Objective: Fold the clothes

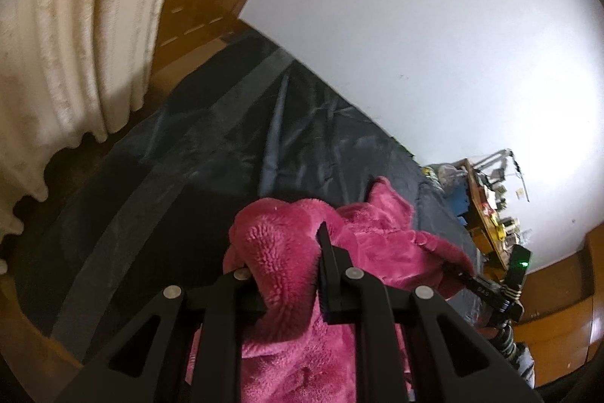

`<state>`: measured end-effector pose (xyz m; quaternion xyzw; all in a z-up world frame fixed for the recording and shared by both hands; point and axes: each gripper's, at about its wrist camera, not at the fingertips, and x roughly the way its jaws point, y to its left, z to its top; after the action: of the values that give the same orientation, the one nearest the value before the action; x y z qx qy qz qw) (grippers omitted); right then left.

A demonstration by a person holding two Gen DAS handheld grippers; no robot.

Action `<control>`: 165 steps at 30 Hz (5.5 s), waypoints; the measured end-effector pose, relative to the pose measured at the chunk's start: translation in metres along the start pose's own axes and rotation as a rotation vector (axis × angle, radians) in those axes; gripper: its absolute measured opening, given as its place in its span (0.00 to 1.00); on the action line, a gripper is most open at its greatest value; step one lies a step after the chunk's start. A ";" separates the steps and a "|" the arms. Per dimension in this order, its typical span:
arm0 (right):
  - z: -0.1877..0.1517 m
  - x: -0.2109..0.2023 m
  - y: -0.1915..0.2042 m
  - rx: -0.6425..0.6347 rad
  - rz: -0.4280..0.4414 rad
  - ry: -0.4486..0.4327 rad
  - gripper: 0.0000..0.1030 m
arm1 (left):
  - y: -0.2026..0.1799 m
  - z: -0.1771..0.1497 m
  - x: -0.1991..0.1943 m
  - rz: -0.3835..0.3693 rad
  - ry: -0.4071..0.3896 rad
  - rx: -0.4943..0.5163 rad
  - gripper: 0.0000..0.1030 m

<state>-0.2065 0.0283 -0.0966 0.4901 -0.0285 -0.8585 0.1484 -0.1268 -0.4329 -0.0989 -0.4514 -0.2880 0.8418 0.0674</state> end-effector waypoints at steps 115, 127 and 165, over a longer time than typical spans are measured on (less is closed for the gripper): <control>-0.100 -0.341 0.065 -0.004 -0.209 -0.988 0.17 | -0.194 -0.051 -0.302 -0.287 -0.617 0.540 0.17; -0.182 -0.457 0.153 -0.253 -0.646 -1.419 0.17 | -0.206 -0.082 -0.373 -0.376 -0.809 0.567 0.17; -0.088 -0.149 -0.025 -0.011 -0.712 -0.607 0.17 | -0.190 0.036 0.031 -0.024 -0.152 0.533 0.18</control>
<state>-0.0668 0.1027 -0.0231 0.1951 0.1040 -0.9607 -0.1680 -0.2017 -0.2798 -0.0026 -0.3498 -0.0660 0.9186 0.1719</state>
